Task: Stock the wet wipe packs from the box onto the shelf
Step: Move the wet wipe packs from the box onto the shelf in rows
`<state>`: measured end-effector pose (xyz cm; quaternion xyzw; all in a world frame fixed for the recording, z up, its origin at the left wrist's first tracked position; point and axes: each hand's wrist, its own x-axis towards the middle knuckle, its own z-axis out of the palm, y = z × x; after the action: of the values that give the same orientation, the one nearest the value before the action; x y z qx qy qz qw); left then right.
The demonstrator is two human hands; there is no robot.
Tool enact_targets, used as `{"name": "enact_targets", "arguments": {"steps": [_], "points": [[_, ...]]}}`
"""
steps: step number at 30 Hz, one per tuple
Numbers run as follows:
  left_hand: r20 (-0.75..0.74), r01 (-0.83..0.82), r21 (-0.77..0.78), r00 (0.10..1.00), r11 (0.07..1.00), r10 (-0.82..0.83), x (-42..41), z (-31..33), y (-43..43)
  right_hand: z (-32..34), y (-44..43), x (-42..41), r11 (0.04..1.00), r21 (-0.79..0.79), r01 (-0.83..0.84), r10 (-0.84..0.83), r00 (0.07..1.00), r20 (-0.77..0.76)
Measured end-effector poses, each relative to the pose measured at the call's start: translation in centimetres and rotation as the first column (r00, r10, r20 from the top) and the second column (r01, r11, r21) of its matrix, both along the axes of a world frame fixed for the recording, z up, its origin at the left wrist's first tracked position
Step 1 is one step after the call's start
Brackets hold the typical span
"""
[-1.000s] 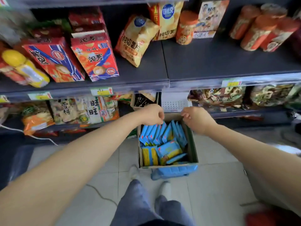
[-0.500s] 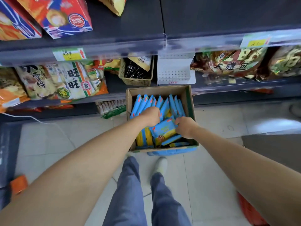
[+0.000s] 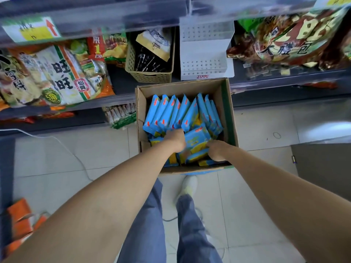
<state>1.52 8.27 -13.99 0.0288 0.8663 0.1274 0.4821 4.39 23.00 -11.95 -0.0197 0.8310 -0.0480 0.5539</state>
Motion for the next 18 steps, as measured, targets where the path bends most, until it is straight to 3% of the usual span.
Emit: {"name": "enact_targets", "arguments": {"steps": [9,18], "points": [[0.019,-0.105,0.034,0.994,0.994,0.104,0.2,1.6,1.1,2.6,0.1,-0.5,0.985,0.019,0.171,-0.165,0.968,-0.188],[0.008,-0.046,0.006,0.999,0.999,0.046,2.5,1.0,1.3,6.9,1.2,-2.6,0.940,-0.065,0.334,-0.335,0.875,-0.348]]}}
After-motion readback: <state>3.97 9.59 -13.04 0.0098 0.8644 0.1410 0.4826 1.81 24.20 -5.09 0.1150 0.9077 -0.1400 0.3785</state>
